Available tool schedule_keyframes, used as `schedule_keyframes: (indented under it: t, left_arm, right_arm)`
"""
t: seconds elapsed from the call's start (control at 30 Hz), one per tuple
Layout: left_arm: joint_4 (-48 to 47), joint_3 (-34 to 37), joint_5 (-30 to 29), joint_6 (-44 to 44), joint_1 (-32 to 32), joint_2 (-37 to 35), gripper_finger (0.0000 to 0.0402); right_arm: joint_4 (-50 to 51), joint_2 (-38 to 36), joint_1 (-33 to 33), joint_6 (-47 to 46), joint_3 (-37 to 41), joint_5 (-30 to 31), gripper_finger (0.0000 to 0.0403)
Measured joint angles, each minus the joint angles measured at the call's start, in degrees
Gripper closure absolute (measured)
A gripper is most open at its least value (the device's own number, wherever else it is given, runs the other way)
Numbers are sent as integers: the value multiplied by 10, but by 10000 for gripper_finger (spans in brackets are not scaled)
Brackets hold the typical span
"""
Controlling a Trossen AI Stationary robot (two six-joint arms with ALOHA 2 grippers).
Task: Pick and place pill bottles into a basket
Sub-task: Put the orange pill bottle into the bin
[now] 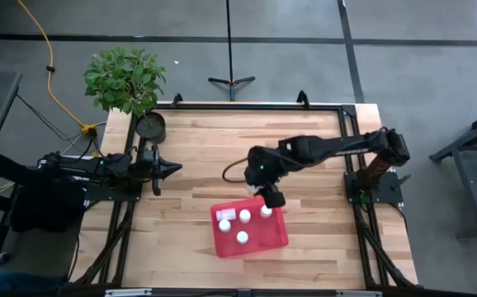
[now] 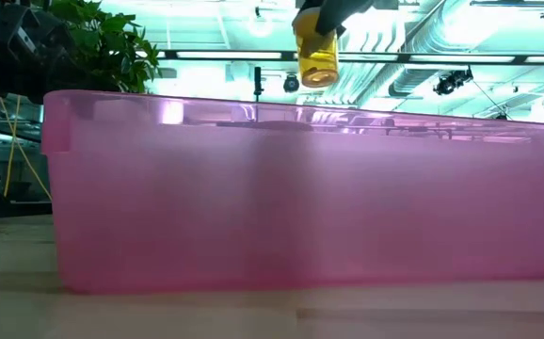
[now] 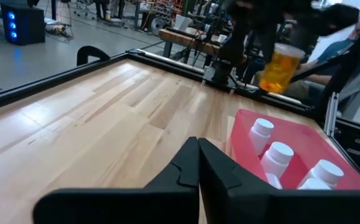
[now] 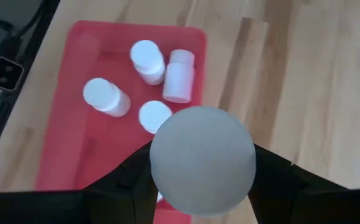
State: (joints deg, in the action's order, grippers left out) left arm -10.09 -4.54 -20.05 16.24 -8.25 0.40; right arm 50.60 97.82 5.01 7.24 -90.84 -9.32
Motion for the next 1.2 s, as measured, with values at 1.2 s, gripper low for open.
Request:
schedule_keyframes:
  t: [1.2]
  left_arm:
    - [0, 0, -7, -5, 0, 0, 380]
  right_arm:
    - [-94, 61, 199, -128, 55, 150, 215]
